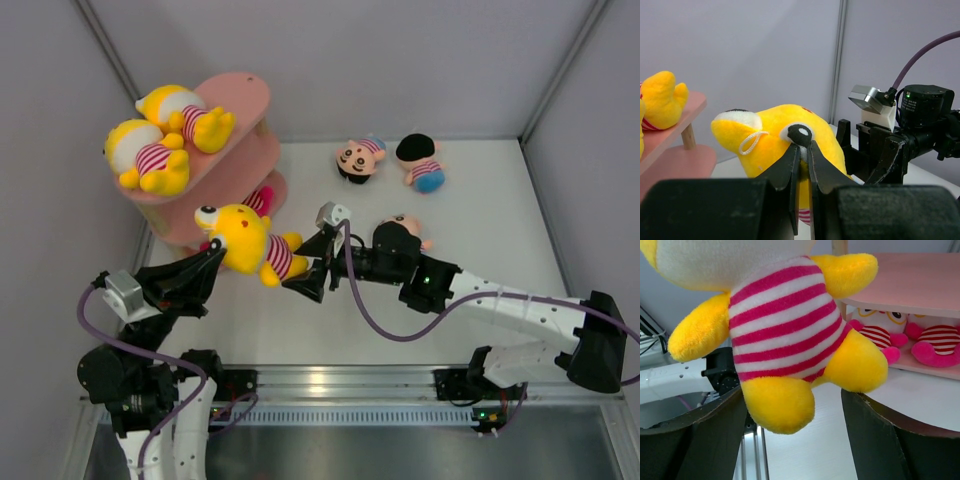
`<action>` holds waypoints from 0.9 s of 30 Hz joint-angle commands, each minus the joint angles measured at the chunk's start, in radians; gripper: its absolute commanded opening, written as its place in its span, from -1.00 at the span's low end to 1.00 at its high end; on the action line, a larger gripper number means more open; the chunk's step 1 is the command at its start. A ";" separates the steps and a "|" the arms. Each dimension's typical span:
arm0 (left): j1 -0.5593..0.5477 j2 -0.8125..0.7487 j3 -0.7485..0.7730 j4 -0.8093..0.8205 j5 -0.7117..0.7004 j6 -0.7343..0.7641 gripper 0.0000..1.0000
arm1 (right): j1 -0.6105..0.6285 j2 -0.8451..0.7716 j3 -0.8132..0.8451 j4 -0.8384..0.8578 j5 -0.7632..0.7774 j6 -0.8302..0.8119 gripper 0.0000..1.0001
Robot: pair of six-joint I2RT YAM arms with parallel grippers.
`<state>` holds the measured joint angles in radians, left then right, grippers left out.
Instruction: Place and organize the stuffed toys onto the shelf
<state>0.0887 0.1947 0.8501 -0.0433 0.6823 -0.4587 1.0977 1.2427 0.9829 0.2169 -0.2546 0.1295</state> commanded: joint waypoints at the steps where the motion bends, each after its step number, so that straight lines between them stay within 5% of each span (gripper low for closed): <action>1: 0.002 0.003 0.001 0.080 -0.015 -0.023 -0.88 | 0.014 -0.020 0.054 0.070 -0.058 -0.001 0.49; 4: 0.003 0.002 -0.003 0.082 -0.012 -0.024 -0.88 | 0.016 0.000 0.074 0.090 -0.068 0.013 0.38; 8: 0.002 -0.001 -0.008 0.082 -0.012 -0.020 -0.88 | 0.017 0.009 0.091 0.107 -0.061 0.036 -0.52; 11: 0.003 -0.009 -0.016 0.060 -0.024 0.011 -0.85 | 0.016 -0.021 0.088 0.116 -0.012 0.053 -1.00; 13: 0.003 -0.015 -0.020 -0.011 -0.077 0.056 -0.81 | 0.005 -0.052 0.102 0.101 0.040 0.059 -1.00; 15: 0.002 -0.018 -0.022 -0.064 -0.125 0.127 -0.54 | -0.012 -0.069 0.143 0.041 0.090 0.055 -1.00; 20: 0.002 -0.026 -0.002 -0.147 -0.199 0.232 0.89 | -0.067 -0.042 0.296 -0.154 0.202 -0.027 -1.00; 27: 0.000 -0.055 0.027 -0.271 -0.053 0.250 0.97 | -0.208 0.303 0.908 -0.529 0.314 -0.184 -1.00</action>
<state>0.0891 0.1677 0.8490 -0.2329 0.5655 -0.2535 0.9516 1.3911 1.6344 -0.1394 -0.0189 0.0463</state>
